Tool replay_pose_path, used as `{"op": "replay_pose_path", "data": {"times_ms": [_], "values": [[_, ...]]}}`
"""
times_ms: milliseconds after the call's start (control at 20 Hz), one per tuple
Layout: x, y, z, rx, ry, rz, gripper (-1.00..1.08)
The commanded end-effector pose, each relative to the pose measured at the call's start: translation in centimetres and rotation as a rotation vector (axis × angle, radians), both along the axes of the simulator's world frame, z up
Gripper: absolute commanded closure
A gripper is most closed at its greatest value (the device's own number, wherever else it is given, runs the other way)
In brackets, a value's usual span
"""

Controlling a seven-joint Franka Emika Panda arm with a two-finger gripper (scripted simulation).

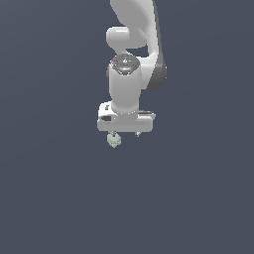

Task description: Pick up the object and move it to a goal position.

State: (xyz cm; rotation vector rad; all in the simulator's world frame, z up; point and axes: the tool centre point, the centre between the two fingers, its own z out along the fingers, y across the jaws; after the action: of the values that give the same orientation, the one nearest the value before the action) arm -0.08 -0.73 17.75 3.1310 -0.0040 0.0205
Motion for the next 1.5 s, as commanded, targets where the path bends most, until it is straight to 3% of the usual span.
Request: {"op": "replay_pose_path", "data": {"times_ms": [0, 400, 800, 1450], "values": [[0.0, 0.0, 0.0, 0.000, 0.000, 0.000, -0.92], [-0.8, -2.8, 0.2, 0.000, 0.017, -0.033, -0.92], [-0.9, -2.9, 0.0, -0.001, 0.017, -0.017, -0.92], [-2.3, -4.0, -2.6, -0.001, 0.019, 0.163, -0.92]]}}
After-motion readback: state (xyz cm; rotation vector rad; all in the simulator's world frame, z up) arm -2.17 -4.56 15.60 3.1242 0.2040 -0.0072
